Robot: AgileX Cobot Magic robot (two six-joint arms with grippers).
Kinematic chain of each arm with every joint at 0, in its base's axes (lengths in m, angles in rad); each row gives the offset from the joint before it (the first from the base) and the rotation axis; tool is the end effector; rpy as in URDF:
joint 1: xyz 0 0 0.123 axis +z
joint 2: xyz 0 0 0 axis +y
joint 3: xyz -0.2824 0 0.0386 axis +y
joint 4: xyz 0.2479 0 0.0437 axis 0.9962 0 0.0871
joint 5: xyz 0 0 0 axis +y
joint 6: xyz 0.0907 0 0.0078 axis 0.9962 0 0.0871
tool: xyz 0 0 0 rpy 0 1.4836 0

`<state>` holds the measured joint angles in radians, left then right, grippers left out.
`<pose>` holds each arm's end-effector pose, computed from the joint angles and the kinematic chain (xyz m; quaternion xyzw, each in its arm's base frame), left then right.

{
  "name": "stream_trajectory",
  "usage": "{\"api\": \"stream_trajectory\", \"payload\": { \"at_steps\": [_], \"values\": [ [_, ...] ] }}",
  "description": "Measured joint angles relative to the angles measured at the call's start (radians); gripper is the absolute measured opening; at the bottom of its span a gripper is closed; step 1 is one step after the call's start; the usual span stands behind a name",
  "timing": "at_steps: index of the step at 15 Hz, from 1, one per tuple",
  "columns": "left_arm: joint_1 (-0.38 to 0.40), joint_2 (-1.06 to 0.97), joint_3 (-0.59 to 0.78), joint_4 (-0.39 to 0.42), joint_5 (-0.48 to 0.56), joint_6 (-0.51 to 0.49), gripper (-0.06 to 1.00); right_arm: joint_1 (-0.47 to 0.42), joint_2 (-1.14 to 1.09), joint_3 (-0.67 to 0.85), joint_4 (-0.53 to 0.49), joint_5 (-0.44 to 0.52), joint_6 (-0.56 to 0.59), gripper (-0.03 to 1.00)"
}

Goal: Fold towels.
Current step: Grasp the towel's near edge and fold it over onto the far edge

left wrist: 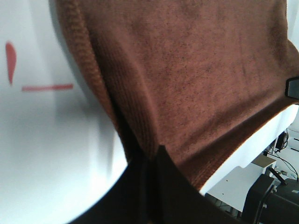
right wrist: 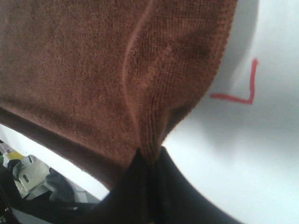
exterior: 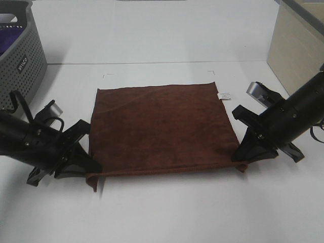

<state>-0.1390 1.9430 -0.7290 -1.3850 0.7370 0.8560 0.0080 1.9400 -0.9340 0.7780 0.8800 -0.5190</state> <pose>0.2738 -0.0991 0.0893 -0.1027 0.9222 -0.3723 0.0195 0.3025 0.0517 0.1100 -0.0245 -0.9587 -0.2810 0.0354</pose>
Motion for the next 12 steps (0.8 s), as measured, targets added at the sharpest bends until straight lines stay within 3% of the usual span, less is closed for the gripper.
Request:
{"api": "stream_trajectory", "payload": {
  "at_steps": [3, 6, 12],
  "values": [
    [0.0, -0.068, 0.082, 0.005, 0.011, -0.011, 0.0, 0.004, -0.037, 0.06, -0.004, 0.015, 0.017, 0.0],
    [0.0, -0.099, 0.06, 0.013, -0.008, -0.042, 0.0, 0.004, -0.051, -0.006, -0.009, 0.049, 0.019, 0.0],
    [0.0, -0.077, -0.26, 0.159, -0.05, -0.221, 0.0, 0.004, -0.03, -0.35, -0.028, 0.077, 0.051, 0.0]
  ]
}}
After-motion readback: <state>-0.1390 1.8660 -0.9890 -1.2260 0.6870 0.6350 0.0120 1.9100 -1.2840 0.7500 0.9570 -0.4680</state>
